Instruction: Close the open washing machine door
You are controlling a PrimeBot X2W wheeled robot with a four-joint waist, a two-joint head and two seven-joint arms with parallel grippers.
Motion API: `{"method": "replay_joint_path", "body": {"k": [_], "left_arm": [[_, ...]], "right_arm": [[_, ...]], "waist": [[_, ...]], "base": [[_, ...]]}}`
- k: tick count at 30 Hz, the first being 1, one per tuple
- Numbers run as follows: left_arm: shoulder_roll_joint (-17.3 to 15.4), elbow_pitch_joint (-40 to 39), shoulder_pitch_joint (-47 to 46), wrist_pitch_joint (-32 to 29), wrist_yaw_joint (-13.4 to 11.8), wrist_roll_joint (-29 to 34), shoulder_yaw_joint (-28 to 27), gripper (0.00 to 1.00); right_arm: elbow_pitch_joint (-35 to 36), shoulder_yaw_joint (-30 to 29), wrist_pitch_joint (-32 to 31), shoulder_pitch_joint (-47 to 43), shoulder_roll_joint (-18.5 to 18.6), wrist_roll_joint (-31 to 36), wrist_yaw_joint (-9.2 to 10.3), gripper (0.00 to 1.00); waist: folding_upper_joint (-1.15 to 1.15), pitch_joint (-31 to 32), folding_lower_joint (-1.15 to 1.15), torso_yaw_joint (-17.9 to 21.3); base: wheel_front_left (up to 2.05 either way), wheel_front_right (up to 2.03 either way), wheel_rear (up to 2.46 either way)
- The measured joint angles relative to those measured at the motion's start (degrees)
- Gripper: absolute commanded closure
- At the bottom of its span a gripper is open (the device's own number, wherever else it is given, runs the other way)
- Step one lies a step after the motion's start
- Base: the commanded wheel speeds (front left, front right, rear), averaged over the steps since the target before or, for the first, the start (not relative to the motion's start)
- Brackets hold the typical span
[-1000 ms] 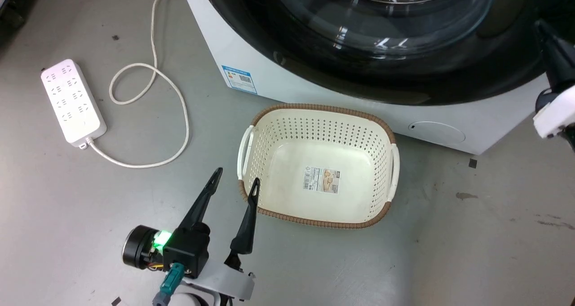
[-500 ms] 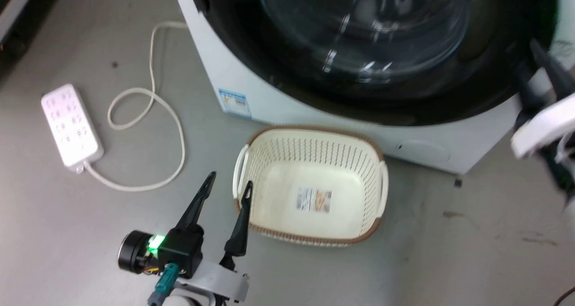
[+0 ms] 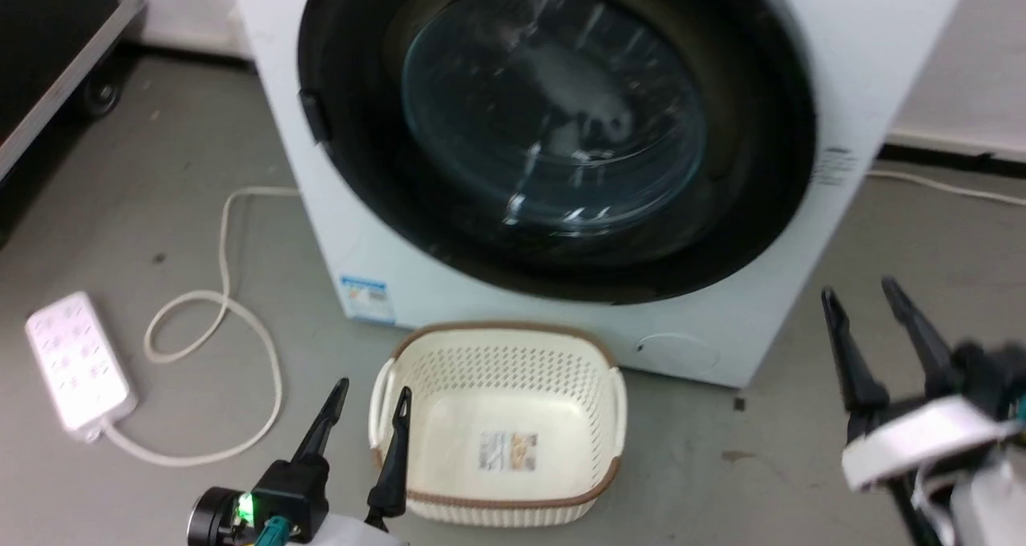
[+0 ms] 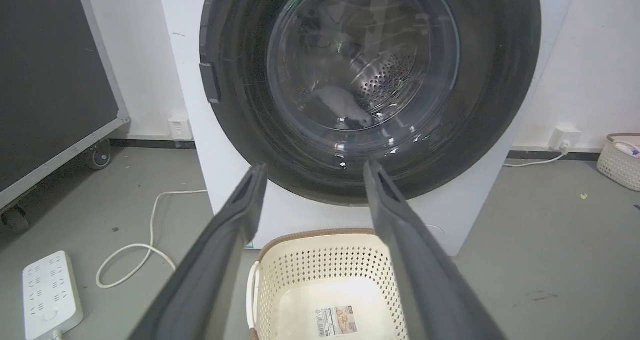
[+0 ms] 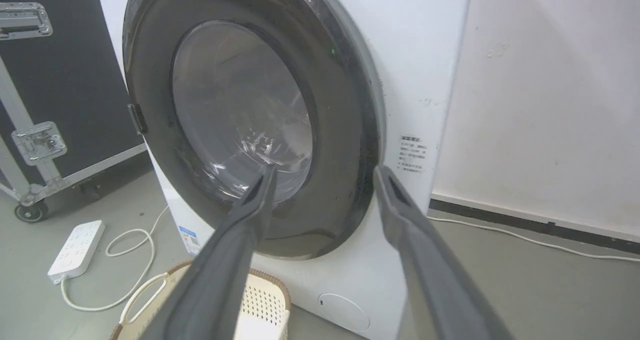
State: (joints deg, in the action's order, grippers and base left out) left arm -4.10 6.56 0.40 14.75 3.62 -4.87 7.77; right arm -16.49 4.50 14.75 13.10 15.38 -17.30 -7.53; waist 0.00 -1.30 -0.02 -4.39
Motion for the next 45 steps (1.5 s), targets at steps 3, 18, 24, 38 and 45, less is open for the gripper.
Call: {"method": "replay_joint_path", "body": {"k": [3,18,24,38,45], "left_arm": [[0.01,0.66,0.66,0.00,0.09,-0.29,-0.52,0.00],[0.16,2.32,1.30,0.00,-0.02,0.21,-0.73,0.00],[0.27,2.25,1.40,0.00,-0.49,0.89,-0.74,0.00],[0.64,2.16,1.42,-0.11,-1.16,1.18,-0.97,1.00],[0.66,1.92,1.42,-0.85,-1.18,1.19,-1.22,1.00]], "right_arm": [[5.69,-3.96,0.01,-5.77,-4.56,4.52,0.00,0.00],[13.29,-7.62,0.01,-16.68,-12.06,10.14,0.00,0.00],[13.37,-7.64,0.01,-16.69,-12.16,10.14,0.00,0.00],[13.34,-7.16,-0.03,-16.66,-12.20,9.75,0.00,1.00],[13.35,-7.08,-0.79,-16.66,-12.20,9.79,0.00,1.00]], "waist": [[0.00,1.22,0.00,1.61],[0.00,2.42,0.02,3.83],[0.00,2.61,0.02,3.65],[0.00,2.62,0.02,2.93],[0.00,2.54,0.02,3.01]], "base": [[0.00,0.00,0.00],[0.00,0.00,0.00],[0.00,0.00,0.00],[0.00,0.00,0.00],[0.00,0.00,0.00]]}}
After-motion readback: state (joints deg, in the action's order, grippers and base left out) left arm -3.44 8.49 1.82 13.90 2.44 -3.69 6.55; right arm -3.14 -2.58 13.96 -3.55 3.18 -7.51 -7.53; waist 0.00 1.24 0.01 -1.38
